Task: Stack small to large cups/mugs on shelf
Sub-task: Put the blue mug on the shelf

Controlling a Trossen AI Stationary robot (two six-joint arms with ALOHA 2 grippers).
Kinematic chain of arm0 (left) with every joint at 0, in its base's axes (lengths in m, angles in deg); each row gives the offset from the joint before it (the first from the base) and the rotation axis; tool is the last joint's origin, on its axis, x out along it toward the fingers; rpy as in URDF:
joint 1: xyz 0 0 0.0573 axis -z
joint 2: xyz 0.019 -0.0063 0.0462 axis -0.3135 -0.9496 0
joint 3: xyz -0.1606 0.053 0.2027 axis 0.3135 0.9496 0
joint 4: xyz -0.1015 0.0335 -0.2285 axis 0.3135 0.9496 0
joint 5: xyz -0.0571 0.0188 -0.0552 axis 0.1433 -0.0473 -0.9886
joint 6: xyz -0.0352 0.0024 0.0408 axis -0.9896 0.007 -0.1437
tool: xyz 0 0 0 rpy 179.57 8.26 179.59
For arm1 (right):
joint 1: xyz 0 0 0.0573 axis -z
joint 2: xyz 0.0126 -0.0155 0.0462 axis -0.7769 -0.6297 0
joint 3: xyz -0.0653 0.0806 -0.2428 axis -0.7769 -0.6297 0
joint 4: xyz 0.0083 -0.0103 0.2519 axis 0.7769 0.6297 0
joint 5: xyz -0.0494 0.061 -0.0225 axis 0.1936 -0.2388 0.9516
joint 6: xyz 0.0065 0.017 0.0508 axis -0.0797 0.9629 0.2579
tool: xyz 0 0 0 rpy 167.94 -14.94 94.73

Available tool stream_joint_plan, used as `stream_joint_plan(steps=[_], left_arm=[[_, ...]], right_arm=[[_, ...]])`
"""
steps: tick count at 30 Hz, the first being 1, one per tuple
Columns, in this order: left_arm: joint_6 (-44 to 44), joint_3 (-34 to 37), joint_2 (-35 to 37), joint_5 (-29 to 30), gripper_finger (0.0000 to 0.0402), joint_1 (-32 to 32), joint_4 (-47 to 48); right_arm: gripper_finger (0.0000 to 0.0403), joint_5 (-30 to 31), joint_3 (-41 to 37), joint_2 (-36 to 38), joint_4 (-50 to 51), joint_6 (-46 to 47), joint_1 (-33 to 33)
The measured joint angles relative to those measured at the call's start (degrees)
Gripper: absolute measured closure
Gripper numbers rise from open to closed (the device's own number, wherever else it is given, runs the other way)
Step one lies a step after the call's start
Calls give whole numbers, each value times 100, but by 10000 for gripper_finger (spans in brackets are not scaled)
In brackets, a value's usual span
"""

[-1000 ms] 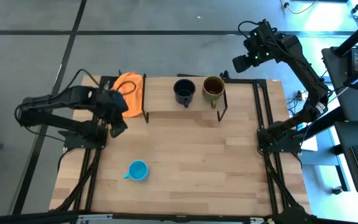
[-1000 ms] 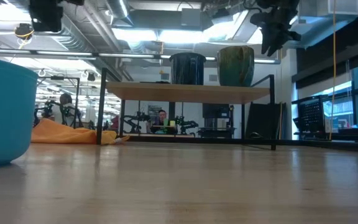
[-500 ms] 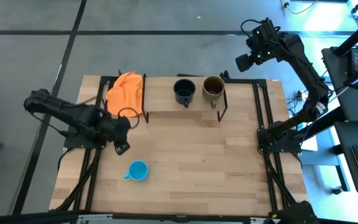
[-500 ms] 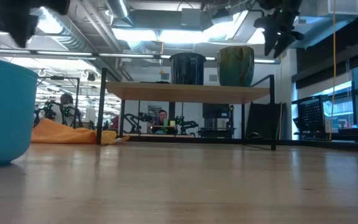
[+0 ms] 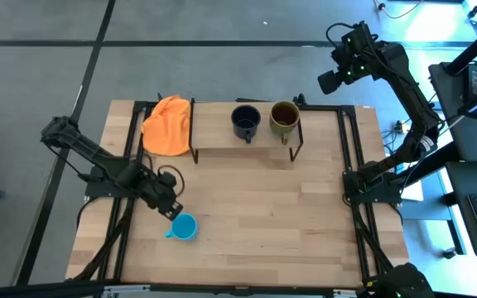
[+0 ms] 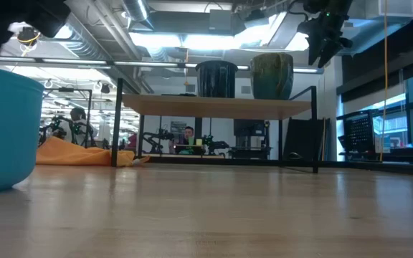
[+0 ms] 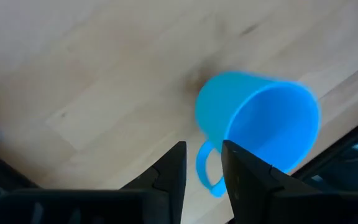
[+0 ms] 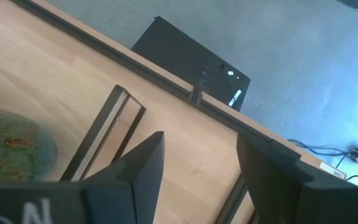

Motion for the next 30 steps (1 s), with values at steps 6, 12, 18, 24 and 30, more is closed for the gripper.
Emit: stream_joint_plan(steps=[6, 12, 18, 24, 30], left_arm=[[-238, -1, -520, -66, 305, 231, -686], [-443, -6, -687, 78, 305, 245, -1082], [-560, -6, -875, 79, 305, 385, -1060], [-411, -6, -946, 155, 305, 383, -1064], [49, -6, -943, 240, 305, 383, -1080]], right_arm=[[201, -15, 0, 0, -2, -138, 0], [201, -17, 0, 0, -2, -264, 0], [201, -17, 0, 0, -2, -270, 0], [201, -17, -2, 0, -9, -284, 0], [201, -20, -2, 0, -10, -284, 0]])
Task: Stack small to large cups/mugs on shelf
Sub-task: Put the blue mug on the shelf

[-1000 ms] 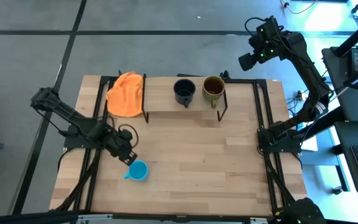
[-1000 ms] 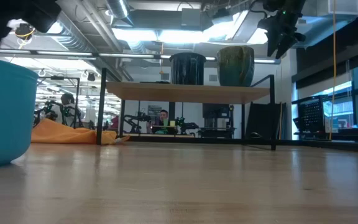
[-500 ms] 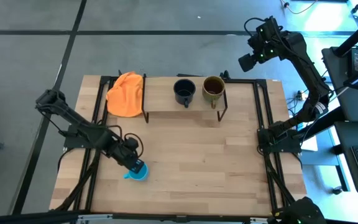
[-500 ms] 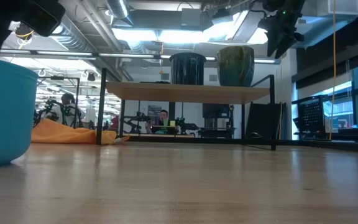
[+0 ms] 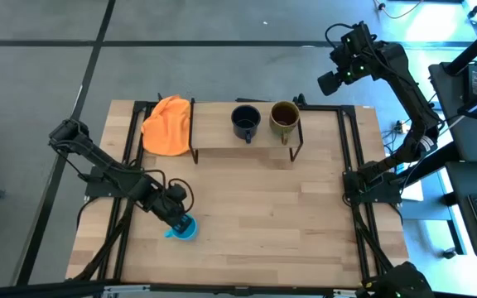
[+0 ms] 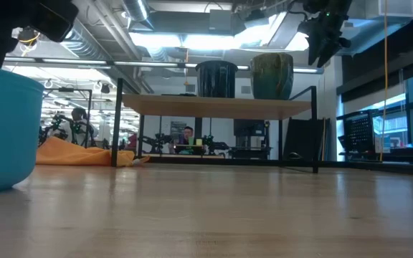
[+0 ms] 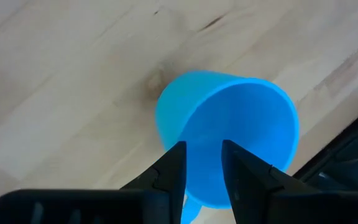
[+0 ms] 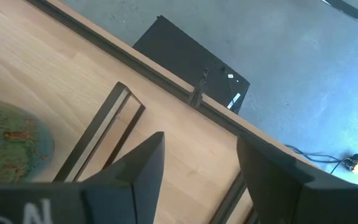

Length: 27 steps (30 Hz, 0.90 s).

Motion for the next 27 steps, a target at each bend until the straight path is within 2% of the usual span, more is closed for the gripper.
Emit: stream_joint_plan(steps=[6, 15, 20, 27], left_arm=[[806, 0, 0, -15, 305, -11, -34], [1450, -365, 4, -19, 305, -229, 308], [1765, -378, 4, -22, 305, -273, 774], [2101, -378, -12, -11, 305, -273, 804]], right_arm=[[201, 0, 0, 0, 2, 16, 0], [201, 0, 0, 0, 4, 102, 0], [201, -2, 0, 0, 30, 168, 0], [201, -1, 0, 0, 220, 168, 0]])
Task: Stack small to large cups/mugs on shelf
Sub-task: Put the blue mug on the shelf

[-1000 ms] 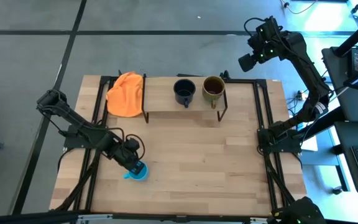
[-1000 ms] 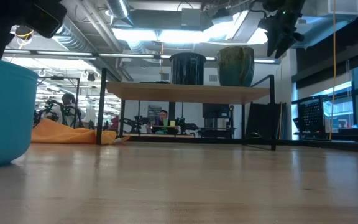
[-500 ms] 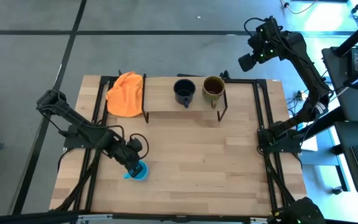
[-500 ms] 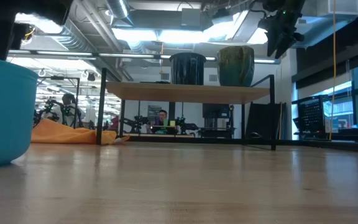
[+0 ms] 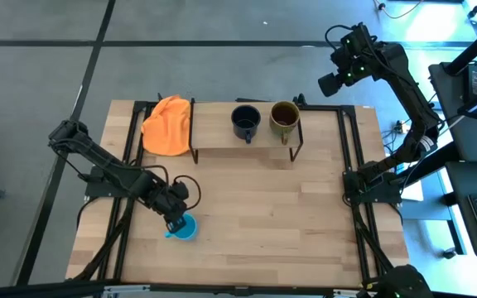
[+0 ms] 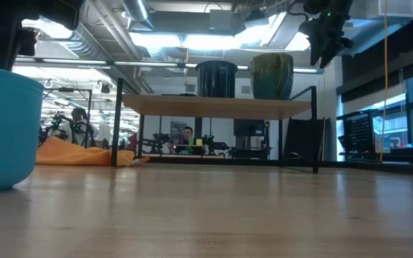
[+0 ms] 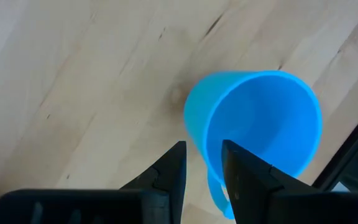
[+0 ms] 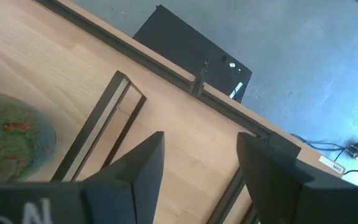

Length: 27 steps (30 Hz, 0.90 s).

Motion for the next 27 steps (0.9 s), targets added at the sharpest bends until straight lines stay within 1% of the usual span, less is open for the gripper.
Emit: stream_joint_plan(steps=[12, 27], left_arm=[[124, 37, -101, -39, 305, -11, -39], [171, 42, -488, 0, 305, -11, -157]], right_arm=[[201, 1, 0, -2, -4, 2, -4], [201, 1, 0, -2, -11, -13, -4]])
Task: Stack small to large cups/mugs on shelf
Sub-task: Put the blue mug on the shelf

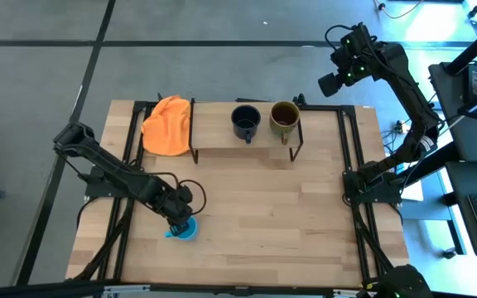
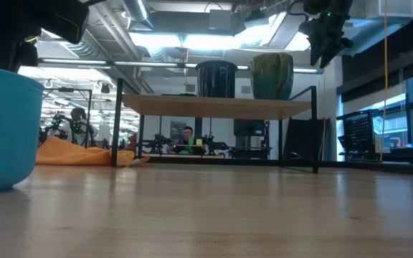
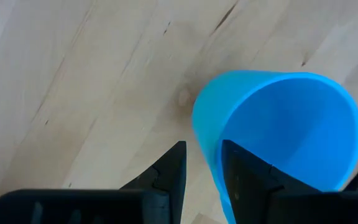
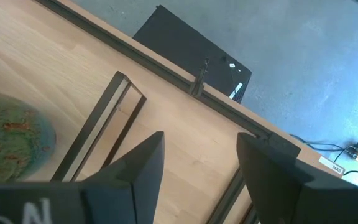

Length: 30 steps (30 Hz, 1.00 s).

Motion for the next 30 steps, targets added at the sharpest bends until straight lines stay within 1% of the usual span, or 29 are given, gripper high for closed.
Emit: stream_joint_plan(steps=[8, 14, 19, 22, 27, 28, 30], left_arm=[[27, 1, -237, 22, 305, 0, -34], [-154, 4, -392, 22, 305, -15, -37], [-337, 2, -528, -163, 309, -47, -48], [-518, 2, -532, -188, 325, -145, -58], [-624, 4, -532, -192, 385, -385, -53], [-625, 4, -532, -184, 391, -437, -70], [-651, 4, -532, -161, 393, -548, -68]], right_arm=[[201, 2, -2, 0, -3, -14, 0], [201, 4, -2, 0, -7, -26, 0], [201, 4, -2, 0, -20, -26, 0], [201, 7, -2, 0, -35, -26, 0], [201, 7, -2, 0, -39, -20, 0], [201, 7, -2, 0, -39, -20, 0], [201, 7, -2, 0, -39, -15, 0]])
